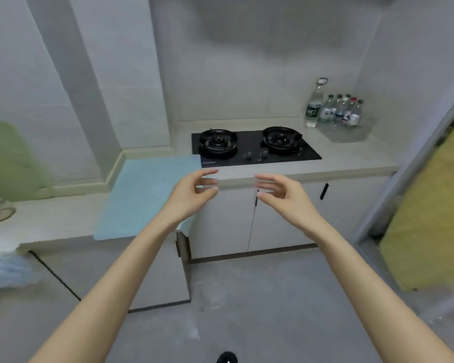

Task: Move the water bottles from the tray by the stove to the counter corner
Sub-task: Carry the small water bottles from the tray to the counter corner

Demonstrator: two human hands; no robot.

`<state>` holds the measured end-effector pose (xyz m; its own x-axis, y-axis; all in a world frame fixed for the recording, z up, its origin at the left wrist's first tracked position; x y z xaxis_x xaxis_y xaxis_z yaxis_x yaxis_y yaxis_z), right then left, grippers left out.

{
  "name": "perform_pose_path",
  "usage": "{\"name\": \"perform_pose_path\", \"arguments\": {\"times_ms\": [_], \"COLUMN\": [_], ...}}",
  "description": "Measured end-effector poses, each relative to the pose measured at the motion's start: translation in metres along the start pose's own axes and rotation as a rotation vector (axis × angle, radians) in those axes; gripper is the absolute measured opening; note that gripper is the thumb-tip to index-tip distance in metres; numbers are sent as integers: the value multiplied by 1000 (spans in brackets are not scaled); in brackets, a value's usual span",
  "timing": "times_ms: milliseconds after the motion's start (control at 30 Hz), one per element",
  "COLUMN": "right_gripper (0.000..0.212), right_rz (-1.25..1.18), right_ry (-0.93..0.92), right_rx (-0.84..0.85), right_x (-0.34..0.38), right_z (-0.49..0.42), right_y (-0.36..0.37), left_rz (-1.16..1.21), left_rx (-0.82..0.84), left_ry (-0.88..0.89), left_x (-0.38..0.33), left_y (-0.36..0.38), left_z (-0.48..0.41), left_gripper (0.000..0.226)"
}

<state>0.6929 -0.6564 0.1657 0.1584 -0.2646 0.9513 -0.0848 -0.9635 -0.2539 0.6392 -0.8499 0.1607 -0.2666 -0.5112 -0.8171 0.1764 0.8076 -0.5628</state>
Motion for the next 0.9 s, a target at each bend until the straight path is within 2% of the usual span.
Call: {"name": "perform_pose_path", "arguments": {"times_ms": [433, 900], "right_gripper": [36, 34], "right_rz": [90, 121], "right_ry": [48, 25], "right_rx": [-416, -611], "right_x": [-25, -78], "right_z": [-108, -199], "right_y": [-184, -372], "left_rz": [49, 92], "left_rx": [289, 384], "left_ry": [281, 389], "left_x": [-102, -190], "left_y": [121, 262], "left_z": [-241, -405], "left_gripper": [40, 41]}}
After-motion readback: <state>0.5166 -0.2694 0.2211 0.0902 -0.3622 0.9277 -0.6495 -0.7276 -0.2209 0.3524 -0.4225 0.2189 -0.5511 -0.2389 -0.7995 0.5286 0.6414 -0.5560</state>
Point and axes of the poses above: each hand's wrist, its own z-axis away from the middle knuckle, its own y-axis out of the palm, x = y × z, the point moved 10 cm from there along -z, towards the middle knuckle, and after that the axes turned 9 degrees about -z, right-handed, at the moved point
